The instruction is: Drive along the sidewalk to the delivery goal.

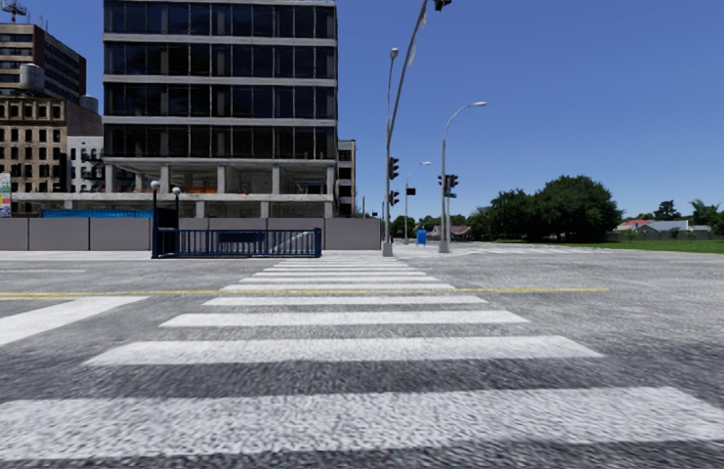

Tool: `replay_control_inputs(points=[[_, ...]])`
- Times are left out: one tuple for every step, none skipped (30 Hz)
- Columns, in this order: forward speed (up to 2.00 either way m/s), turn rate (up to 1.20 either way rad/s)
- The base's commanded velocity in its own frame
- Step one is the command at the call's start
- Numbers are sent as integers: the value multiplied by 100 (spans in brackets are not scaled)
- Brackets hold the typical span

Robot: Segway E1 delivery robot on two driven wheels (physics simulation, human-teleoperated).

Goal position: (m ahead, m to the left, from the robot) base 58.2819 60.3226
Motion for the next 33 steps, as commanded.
replay_control_inputs(points=[[200, 0], [200, 0], [200, 0], [200, 0], [200, 0], [200, 0], [200, 0], [200, 0], [200, 0], [200, 0], [200, 0], [200, 1], [200, 5], [200, 5], [200, 10], [200, 15], [200, 18], [200, 18], [200, 23], [200, 26], [200, 28], [200, 28], [200, 29], [200, 30], [200, 27], [200, 27], [200, 21], [200, 19], [200, 19], [200, 0], [200, 0], [200, 0], [200, 0]])
